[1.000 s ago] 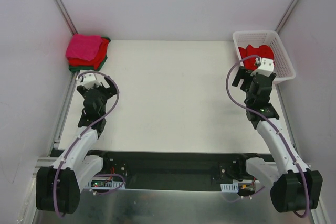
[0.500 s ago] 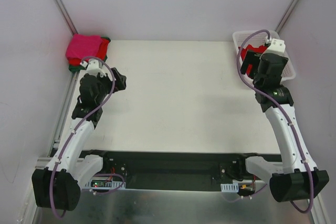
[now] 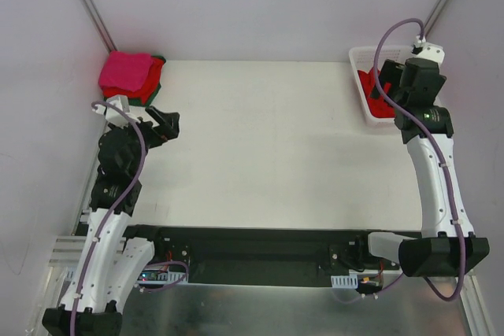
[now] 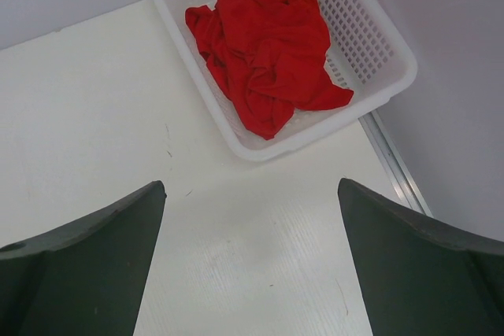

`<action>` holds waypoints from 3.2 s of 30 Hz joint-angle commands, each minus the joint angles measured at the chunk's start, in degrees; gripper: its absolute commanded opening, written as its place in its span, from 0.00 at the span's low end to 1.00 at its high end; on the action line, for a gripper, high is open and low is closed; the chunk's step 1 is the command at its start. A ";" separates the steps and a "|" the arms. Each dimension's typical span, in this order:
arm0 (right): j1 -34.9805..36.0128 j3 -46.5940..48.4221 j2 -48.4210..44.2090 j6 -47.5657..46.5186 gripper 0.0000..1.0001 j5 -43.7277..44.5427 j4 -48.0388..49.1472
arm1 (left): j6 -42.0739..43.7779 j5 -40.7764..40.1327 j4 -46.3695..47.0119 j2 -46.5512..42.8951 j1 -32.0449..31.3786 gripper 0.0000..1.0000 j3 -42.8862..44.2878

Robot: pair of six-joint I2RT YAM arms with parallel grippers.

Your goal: Fold and stack the t-shirts

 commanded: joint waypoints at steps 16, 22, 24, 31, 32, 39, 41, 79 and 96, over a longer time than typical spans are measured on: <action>-2.70 1.80 0.23 2.92 0.96 1.53 -1.14 | -6.82 -8.56 -10.09 6.71 -0.48 0.99 5.34; -2.70 -1.35 -0.30 3.54 0.96 -1.37 1.40 | -3.04 -5.84 -10.35 7.32 -0.48 0.99 5.25; -2.61 -3.11 -1.35 2.58 0.96 -3.56 4.20 | -3.22 -4.97 -10.44 7.14 -0.48 0.99 4.90; -6.12 3.29 7.69 4.85 0.96 -4.18 -2.63 | 0.02 5.48 -10.88 8.98 -0.48 0.96 5.33; -6.56 4.34 8.83 4.94 0.96 -6.36 -2.81 | 0.47 7.15 -10.97 9.42 -0.48 0.96 5.51; -9.90 12.68 19.64 5.38 0.96 -8.75 -2.81 | 0.74 10.24 -11.14 7.68 -0.48 0.99 4.10; -11.57 14.89 23.67 5.82 0.96 -10.50 -3.77 | 1.26 10.94 -11.23 6.79 -0.48 0.99 3.58; -15.62 33.18 54.45 5.05 0.96 -16.75 -4.66 | 2.93 13.14 -14.57 0.02 -0.48 1.00 -0.55; -16.23 37.75 60.08 3.71 0.99 -16.49 -2.81 | 3.46 12.88 -16.68 -1.56 -0.48 0.99 -0.29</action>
